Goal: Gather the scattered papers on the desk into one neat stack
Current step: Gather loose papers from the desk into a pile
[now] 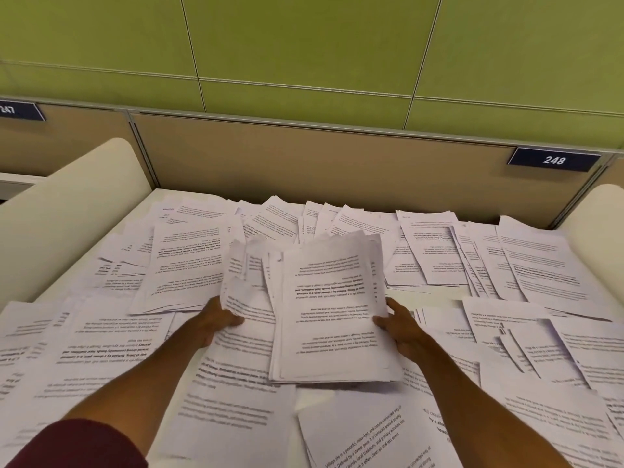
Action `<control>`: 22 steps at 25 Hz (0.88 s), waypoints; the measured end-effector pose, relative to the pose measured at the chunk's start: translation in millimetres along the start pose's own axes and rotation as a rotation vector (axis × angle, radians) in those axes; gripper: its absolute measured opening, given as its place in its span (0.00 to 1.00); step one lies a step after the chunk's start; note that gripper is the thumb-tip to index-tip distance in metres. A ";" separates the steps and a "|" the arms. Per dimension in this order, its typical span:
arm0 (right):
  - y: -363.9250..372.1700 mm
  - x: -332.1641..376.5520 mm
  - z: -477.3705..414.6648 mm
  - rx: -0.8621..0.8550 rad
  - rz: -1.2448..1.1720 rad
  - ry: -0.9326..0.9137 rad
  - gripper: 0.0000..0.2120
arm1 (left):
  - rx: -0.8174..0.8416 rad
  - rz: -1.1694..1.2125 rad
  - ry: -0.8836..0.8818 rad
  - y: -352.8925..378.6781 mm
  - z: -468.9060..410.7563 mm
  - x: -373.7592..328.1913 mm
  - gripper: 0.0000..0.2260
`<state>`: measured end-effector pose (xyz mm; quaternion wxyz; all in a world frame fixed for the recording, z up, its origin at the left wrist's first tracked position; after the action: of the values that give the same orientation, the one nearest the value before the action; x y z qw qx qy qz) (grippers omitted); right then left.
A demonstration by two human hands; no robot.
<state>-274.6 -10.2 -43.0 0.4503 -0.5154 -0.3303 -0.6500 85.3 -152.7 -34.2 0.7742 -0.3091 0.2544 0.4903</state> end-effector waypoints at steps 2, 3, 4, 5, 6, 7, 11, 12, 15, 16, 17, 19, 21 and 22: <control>-14.2 -1.7 -2.1 -0.077 0.051 -0.017 0.17 | -0.150 0.096 0.057 -25.7 -1.8 -5.0 0.24; -19.8 -2.5 -2.2 -0.102 0.057 -0.026 0.16 | -0.211 0.156 0.086 -36.8 -1.5 -8.6 0.22; -24.1 -3.1 -3.0 -0.125 0.060 -0.034 0.16 | -0.252 0.221 0.111 -46.4 -1.5 -12.5 0.20; -27.1 -3.6 -4.1 -0.147 0.064 -0.042 0.16 | -0.278 0.281 0.123 -56.1 -1.9 -16.6 0.20; -28.9 -4.1 -5.5 -0.166 0.072 -0.048 0.16 | -0.296 0.338 0.119 -64.6 -2.2 -20.1 0.21; -29.9 -4.2 -6.6 -0.178 0.080 -0.054 0.16 | -0.308 0.395 0.112 -72.8 -2.9 -23.9 0.23; -27.9 -3.5 -7.9 -0.193 0.082 -0.047 0.16 | -0.306 0.527 0.145 -91.7 4.3 -46.4 0.23; -27.2 -3.4 -7.4 -0.191 0.086 -0.039 0.16 | -0.271 0.525 0.153 -90.7 6.6 -51.4 0.22; -20.9 -2.2 -5.2 -0.158 0.054 -0.009 0.16 | -0.073 0.361 0.132 -66.3 15.8 -59.3 0.21; -17.3 -1.4 -4.5 -0.137 0.038 0.005 0.17 | -0.009 0.276 0.107 -52.2 19.2 -58.3 0.20; -13.3 -1.1 -4.4 -0.110 0.029 0.020 0.17 | 0.047 0.196 0.078 -36.4 22.8 -55.7 0.20; -4.7 -2.8 -3.6 -0.059 0.014 0.070 0.16 | 0.143 0.078 0.006 -0.5 27.3 -45.9 0.20; 4.4 -6.4 -1.9 -0.024 -0.060 0.132 0.15 | 0.186 0.029 -0.084 31.1 26.1 -31.3 0.21; 9.4 -7.6 -0.8 0.000 -0.128 0.154 0.17 | 0.175 0.032 -0.116 42.6 23.8 -24.1 0.23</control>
<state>-265.7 -12.7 -50.8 0.4318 -0.4418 -0.3268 -0.7152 39.1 -135.9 -11.0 0.8036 -0.2073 0.2562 0.4957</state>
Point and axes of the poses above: each hand's wrist, its own z-axis away from the middle knuckle, its own y-axis out of the palm, x = y × z, the point moved 6 cm from there along -z, towards the middle knuckle, and after that the axes turned 13 degrees about -y, right-handed, at the moved point
